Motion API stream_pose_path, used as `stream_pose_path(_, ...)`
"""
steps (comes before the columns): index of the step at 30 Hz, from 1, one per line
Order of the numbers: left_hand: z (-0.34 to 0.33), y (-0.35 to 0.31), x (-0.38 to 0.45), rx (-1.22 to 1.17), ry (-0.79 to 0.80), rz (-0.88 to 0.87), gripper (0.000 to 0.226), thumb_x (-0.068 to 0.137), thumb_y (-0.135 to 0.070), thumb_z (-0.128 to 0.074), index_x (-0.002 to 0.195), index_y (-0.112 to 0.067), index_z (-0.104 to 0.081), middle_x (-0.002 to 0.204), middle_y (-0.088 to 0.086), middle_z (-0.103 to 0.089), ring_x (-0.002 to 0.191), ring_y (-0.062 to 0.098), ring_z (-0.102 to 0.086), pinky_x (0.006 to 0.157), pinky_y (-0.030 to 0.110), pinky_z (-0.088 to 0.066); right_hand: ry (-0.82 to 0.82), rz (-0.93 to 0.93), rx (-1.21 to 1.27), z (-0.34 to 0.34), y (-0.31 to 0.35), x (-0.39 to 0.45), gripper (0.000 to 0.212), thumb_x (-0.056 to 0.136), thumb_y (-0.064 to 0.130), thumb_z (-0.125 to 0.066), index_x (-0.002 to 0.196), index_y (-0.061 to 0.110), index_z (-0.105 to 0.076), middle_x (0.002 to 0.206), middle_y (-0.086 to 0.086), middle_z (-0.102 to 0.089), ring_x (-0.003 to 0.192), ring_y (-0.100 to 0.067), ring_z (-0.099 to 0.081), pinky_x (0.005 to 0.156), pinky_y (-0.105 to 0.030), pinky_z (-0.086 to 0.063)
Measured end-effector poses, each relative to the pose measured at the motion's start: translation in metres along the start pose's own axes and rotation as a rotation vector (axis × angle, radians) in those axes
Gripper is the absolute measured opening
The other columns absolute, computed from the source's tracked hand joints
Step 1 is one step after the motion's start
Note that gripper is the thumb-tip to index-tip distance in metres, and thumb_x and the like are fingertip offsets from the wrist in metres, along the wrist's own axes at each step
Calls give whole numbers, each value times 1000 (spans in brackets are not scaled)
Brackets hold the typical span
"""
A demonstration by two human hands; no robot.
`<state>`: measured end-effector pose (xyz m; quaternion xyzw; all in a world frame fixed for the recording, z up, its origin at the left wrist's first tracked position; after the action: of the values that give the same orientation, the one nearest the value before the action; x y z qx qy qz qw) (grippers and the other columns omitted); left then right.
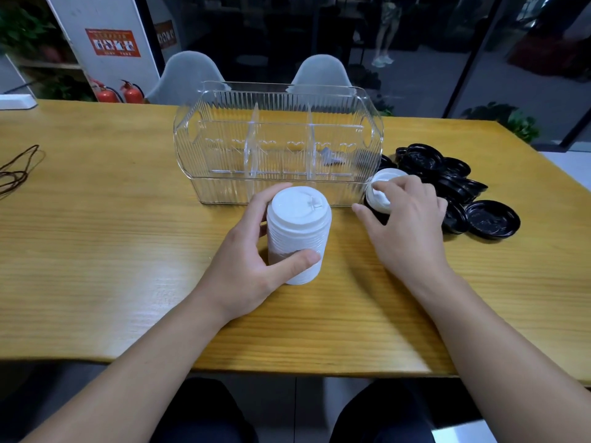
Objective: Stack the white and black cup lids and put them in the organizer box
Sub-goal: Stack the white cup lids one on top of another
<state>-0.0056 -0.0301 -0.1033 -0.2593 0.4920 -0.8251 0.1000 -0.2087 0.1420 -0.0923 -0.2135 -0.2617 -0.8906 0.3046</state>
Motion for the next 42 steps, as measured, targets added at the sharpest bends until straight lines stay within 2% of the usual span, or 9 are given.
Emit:
stream_pose_path(3,-1,-1,0,-6,3,8,90,86,-47,-95,160,-51,-45,154,-26,-63,149,11,-59,127,48,-47,-15,33,-92,-3,3,0,37,100,47,-79,120,16,-80,126,-6,-68,114,-37,-58,102,-50,-34)
stream_pose_path(8,-1,-2,0,-11,6,-3,90,84,-47,-93,161,-47,-46,155,-23,-63,149,12,-59,126,44,-48,-69,69,-160,9,0,-6,16,98,32,-83,102,17,-82,101,-4,-72,97,-36,-61,95,-50,-38)
stream_pose_path(13,-1,-1,-1,-3,2,3,90,85,-45,-93,162,-45,-46,154,-22,-64,147,15,-61,125,50,-49,-46,119,-69,17,2,-21,3,100,21,-81,100,18,-79,97,0,-72,95,-32,-63,99,-47,-35)
stream_pose_path(18,-2,-2,-1,5,2,7,90,86,-44,-94,163,-44,-46,153,-24,-64,146,13,-61,125,52,-49,32,274,102,16,23,-39,3,102,16,-78,102,18,-75,99,4,-69,98,-29,-62,103,-46,-36)
stream_pose_path(26,-2,-1,-1,4,-2,-6,90,85,-48,-93,162,-44,-46,154,-25,-63,148,12,-60,127,50,-48,51,413,68,3,39,-26,9,101,13,-74,97,16,-67,93,0,-64,92,-34,-60,103,-49,-38)
stream_pose_path(31,-1,-1,0,10,-4,-6,91,85,-49,-93,162,-44,-45,154,-26,-63,148,10,-60,127,49,-48,82,322,212,4,32,-18,12,98,22,-84,95,21,-72,94,8,-68,96,-23,-62,109,-42,-35)
stream_pose_path(35,-1,-2,0,9,-3,-7,92,85,-46,-93,164,-42,-45,155,-26,-62,148,11,-60,126,52,-48,40,173,416,16,19,-16,16,93,24,-90,94,24,-73,96,14,-70,99,-15,-64,110,-51,-41)
stream_pose_path(39,0,-4,0,11,-8,-18,94,85,-46,-94,165,-41,-44,154,-26,-62,148,11,-60,127,52,-47,34,28,667,27,11,-13,16,92,22,-91,92,24,-76,92,17,-72,95,-12,-64,98,-48,-51)
stream_pose_path(42,0,-6,-1,7,-10,-26,102,86,-43,-97,171,-42,-38,159,-27,-59,153,9,-56,132,48,-42,55,-61,863,32,13,-10,14,92,19,-92,91,16,-78,89,1,-75,85,-23,-63,83,-45,-53)
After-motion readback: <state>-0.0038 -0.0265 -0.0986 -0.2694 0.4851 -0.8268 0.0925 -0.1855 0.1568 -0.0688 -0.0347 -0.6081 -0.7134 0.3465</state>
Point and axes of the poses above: each hand's wrist, its own x-axis towards the middle knuckle, its own z-axis out of the back of the hand, y = z × x, the point moved 8 cm from there along x, towards the middle knuckle
